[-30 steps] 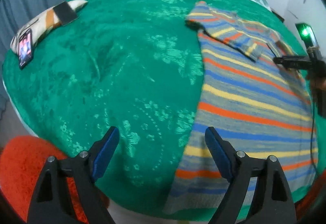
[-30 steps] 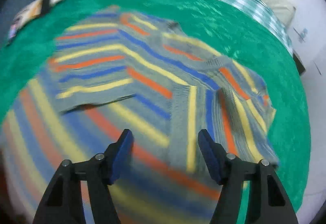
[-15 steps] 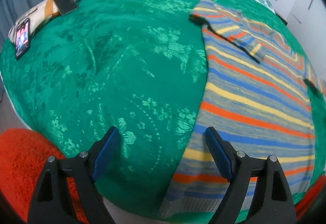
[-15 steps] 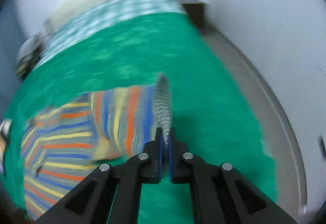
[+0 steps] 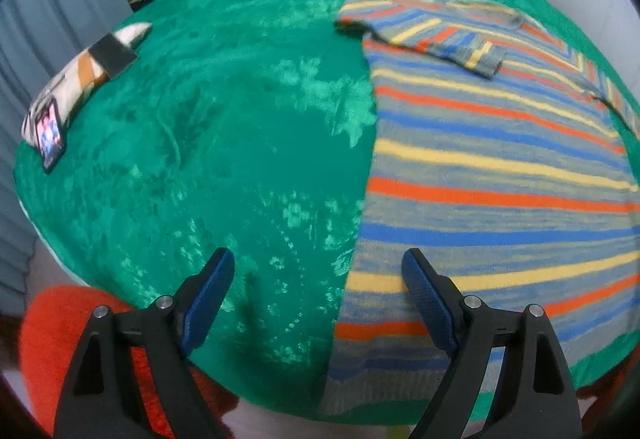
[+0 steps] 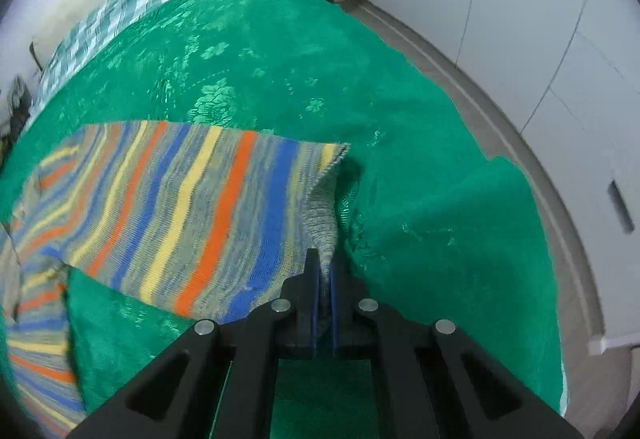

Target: Fold small clothes

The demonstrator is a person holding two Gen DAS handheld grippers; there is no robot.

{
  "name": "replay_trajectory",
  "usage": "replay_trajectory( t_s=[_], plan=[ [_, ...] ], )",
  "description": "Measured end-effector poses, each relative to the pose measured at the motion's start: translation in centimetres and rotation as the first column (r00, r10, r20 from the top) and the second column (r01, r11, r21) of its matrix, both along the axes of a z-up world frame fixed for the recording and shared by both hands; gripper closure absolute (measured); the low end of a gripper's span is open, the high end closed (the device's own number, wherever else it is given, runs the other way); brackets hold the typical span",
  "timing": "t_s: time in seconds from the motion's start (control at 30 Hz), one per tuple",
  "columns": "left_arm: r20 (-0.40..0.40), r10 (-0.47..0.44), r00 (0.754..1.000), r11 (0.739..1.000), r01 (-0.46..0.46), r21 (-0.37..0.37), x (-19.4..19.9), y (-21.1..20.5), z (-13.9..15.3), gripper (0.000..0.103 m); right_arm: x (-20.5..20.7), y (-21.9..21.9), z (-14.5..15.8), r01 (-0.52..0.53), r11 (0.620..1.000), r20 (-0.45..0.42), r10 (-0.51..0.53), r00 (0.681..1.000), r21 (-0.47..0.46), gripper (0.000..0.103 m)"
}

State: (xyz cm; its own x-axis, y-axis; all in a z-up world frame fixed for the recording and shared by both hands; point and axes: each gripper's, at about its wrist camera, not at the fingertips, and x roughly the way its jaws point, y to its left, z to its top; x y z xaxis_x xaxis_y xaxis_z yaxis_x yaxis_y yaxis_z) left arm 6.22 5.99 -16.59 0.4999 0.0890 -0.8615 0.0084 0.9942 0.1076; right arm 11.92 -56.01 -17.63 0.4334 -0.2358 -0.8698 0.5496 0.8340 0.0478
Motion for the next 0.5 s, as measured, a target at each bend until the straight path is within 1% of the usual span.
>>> replay_trajectory(
  t_s=[0.03, 0.07, 0.1, 0.13, 0.17, 0.2, 0.23, 0.27, 0.3, 0.33, 0.37, 0.43, 0.47, 0.5],
  plan=[
    [0.019, -0.019, 1.0, 1.0, 0.019, -0.003, 0.0, -0.2, 1.2, 0.016, -0.2, 0.0, 0.0, 0.003, 1.0, 0.013, -0.003, 1.0, 0.003, 0.099],
    [0.038, -0.038, 0.999, 0.999, 0.039, -0.008, 0.0, -0.5, 2.3, 0.016, -0.3, 0.1, 0.0, -0.004, 1.0, 0.029, 0.004, 1.0, 0.01, 0.094],
    [0.071, -0.08, 0.994, 0.996, 0.082, -0.018, 0.4, -1.0, 4.2, 0.016, -0.6, 0.3, 0.2, -0.019, 1.0, 0.047, 0.018, 0.999, 0.01, 0.091],
    [0.092, -0.109, 0.99, 0.994, 0.111, -0.022, 0.9, -1.5, 5.4, 0.016, -1.3, 0.4, 0.5, -0.025, 1.0, 0.053, 0.025, 0.998, 0.001, 0.079],
    [0.123, -0.147, 0.981, 0.988, 0.151, -0.026, 1.6, -2.2, 6.9, 0.016, -2.0, 0.5, 0.7, -0.024, 1.0, 0.06, 0.025, 0.998, -0.008, 0.054],
    [0.147, -0.177, 0.973, 0.983, 0.183, -0.029, 2.3, -2.8, 8.1, 0.015, -3.1, 0.8, 1.3, -0.008, 1.0, 0.078, 0.01, 0.997, -0.027, 0.04],
    [0.182, -0.219, 0.959, 0.973, 0.228, -0.031, 3.5, -3.9, 9.6, 0.015, -4.6, 1.1, 1.9, 0.012, 0.999, 0.1, -0.008, 0.995, -0.044, 0.026],
    [0.208, -0.264, 0.942, 0.961, 0.276, -0.029, 5.0, -5.3, 10.7, 0.014, -5.8, 1.7, 2.7, 0.029, 0.998, 0.135, -0.021, 0.991, -0.056, 0.026],
    [0.213, -0.29, 0.933, 0.953, 0.303, -0.028, 6.0, -6.2, 11.1, 0.013, -6.8, 2.4, 3.4, 0.029, 0.998, 0.165, -0.02, 0.986, -0.051, 0.026],
    [0.201, -0.35, 0.915, 0.931, 0.363, -0.031, 7.7, -7.9, 11.2, 0.012, -7.8, 3.3, 4.0, 0.019, 0.999, 0.197, -0.011, 0.98, -0.037, 0.026],
    [0.171, -0.421, 0.891, 0.901, 0.432, -0.031, 9.5, -9.9, 10.7, 0.012, -8.5, 4.1, 4.4, 0.01, 1.0, 0.221, -0.004, 0.975, -0.026, 0.026],
    [0.107, -0.502, 0.858, 0.863, 0.505, 0.003, 12.0, -12.9, 8.6, 0.012, -9.7, 6.1, 5.2, -0.018, 1.0, 0.277, 0.019, 0.961, -0.007, 0.026],
    [0.058, -0.53, 0.846, 0.848, 0.529, 0.033, 13.6, -14.5, 6.7, 0.012, -10.2, 7.3, 5.4, -0.042, 0.999, 0.296, 0.041, 0.954, -0.005, 0.026],
    [0.024, -0.536, 0.844, 0.843, 0.534, 0.055, 14.5, -15.5, 5.2, 0.013, -10.5, 8.4, 5.3, -0.061, 0.998, 0.301, 0.06, 0.952, -0.007, 0.026]
  ],
)
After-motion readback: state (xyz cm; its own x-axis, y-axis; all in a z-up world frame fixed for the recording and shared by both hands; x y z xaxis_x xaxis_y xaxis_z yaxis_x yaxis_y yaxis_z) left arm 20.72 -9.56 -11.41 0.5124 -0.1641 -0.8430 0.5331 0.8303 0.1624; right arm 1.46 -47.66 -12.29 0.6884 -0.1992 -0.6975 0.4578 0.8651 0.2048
